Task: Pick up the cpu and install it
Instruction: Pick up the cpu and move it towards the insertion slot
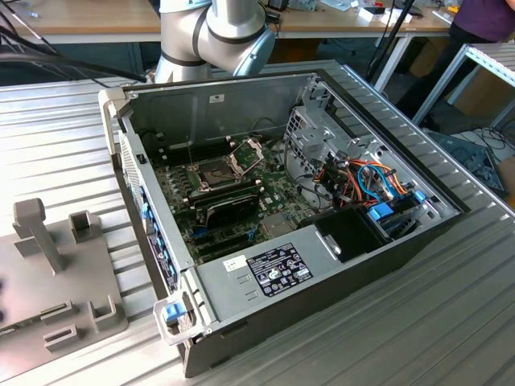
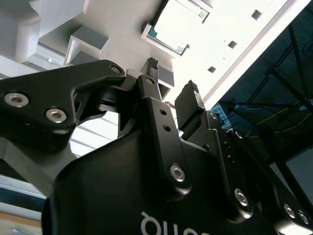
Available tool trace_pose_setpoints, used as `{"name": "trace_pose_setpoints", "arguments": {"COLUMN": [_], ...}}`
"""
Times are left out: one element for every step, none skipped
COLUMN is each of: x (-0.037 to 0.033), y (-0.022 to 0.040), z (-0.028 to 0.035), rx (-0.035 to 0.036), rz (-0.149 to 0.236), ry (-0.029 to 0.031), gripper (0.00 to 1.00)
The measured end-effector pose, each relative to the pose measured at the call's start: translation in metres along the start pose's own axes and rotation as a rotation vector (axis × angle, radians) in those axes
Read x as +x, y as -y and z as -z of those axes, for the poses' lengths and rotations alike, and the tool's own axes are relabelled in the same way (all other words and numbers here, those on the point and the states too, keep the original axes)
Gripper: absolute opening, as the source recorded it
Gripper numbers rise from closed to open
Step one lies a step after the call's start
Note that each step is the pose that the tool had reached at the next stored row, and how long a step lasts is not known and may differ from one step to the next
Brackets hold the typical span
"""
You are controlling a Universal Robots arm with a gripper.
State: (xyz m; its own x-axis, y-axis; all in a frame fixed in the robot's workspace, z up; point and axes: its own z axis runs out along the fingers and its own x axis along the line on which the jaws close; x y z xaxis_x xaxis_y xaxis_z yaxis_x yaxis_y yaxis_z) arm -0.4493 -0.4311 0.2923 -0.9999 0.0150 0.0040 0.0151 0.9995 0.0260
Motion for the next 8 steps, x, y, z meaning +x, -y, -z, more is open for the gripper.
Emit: {"name": "trace_pose_setpoints", "arguments": {"x": [0.0000,0.0000,0.0000,0.0000,-0.0001,-0.0001,-0.0001,0.0000], "y": [0.0001,0.0001,0.0002,0.0003,0.0004,0.0004,0.0005,0.0005], "z": [-0.0026,-0.0044,-0.0076,-0.0103,-0.0148,-0.0170,-0.0171,-0.0173], "rx": [0.0001,0.0001,0.0001,0.0001,0.0002,0.0002,0.0004,0.0004], "rz": [0.000,0.000,0.000,0.000,0.000,0.000,0.000,0.000], "ry": [-0.0001,-0.0001,-0.0001,0.0000,0.0000,0.0001,-0.0003,-0.0003], "gripper": [0.42,0.42,0.42,0.42,0.42,0.42,0.42,0.42]}}
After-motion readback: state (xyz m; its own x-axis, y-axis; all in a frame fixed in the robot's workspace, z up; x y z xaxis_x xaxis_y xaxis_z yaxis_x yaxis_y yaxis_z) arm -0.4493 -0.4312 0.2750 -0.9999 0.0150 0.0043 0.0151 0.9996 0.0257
